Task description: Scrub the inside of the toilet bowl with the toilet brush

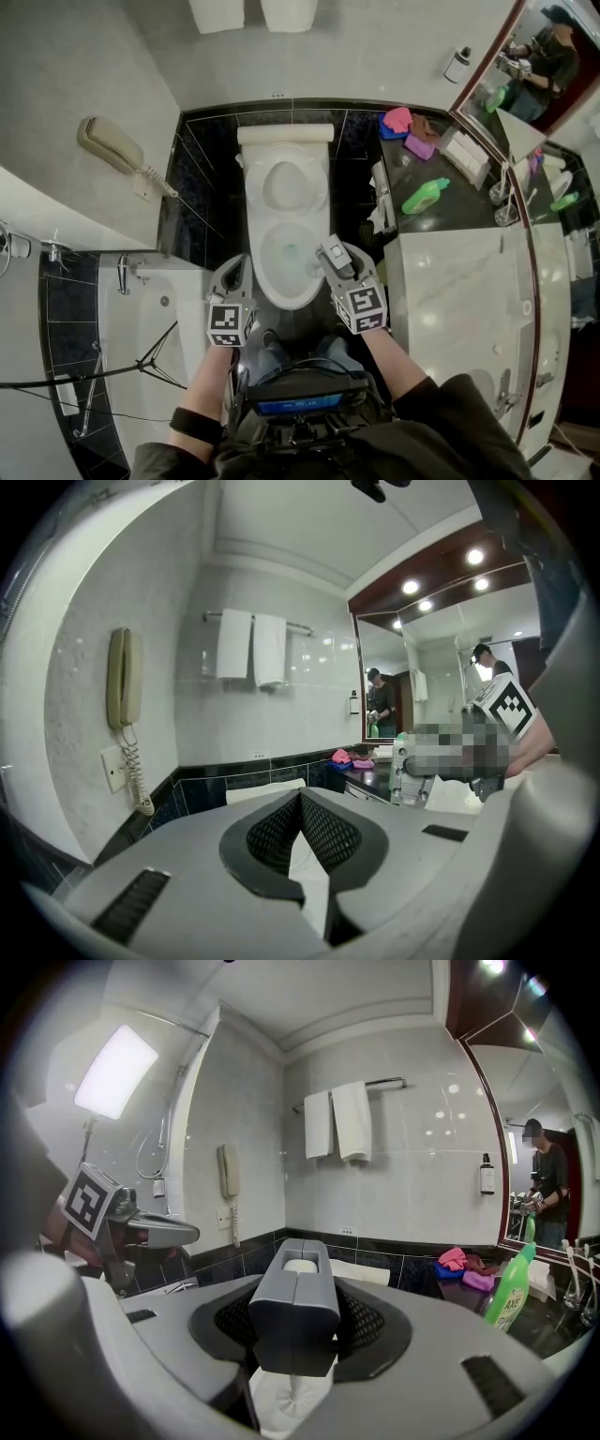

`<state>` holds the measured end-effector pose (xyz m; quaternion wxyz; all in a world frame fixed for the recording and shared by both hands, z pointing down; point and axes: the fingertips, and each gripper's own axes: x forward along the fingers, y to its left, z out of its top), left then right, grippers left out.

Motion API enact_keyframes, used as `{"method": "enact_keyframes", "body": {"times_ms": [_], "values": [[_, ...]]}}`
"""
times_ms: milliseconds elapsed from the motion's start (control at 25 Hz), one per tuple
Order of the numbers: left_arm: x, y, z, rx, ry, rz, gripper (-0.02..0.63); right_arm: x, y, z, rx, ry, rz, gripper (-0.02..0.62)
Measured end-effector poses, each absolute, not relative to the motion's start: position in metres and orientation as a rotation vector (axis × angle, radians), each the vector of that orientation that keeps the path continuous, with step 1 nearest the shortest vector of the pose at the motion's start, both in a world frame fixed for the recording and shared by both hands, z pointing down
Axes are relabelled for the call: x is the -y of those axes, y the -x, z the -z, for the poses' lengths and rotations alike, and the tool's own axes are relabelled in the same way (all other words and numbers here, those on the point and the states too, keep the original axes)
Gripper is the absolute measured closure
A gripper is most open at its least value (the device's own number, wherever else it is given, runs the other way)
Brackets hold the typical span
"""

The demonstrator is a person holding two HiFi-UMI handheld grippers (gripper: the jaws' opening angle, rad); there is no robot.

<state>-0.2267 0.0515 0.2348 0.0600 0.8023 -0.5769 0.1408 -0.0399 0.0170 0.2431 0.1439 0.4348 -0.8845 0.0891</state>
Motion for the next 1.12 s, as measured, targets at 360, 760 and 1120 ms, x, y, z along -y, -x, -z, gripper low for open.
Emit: {"method": "enact_keyframes", "body": {"times_ms": [360,760,1120], "values": [[-0.056,0.213,-0.236,1.744,-2.426,-0.465,0.603,-0.016,0.035,-0.25,2.565,-1.228,-0.27,0.388],[-0.06,0.205,-0.257,1.825,-2.308,-0.515,0.603,0.003,0.041,-0.293,2.615,-1.088,-0.318,0.388],[-0.049,0.21,-0.318,1.759,-2.312,-0.572,0.603,0.026,0.073,-0.397,2.539,-1.073,-0.413,0.388]]}}
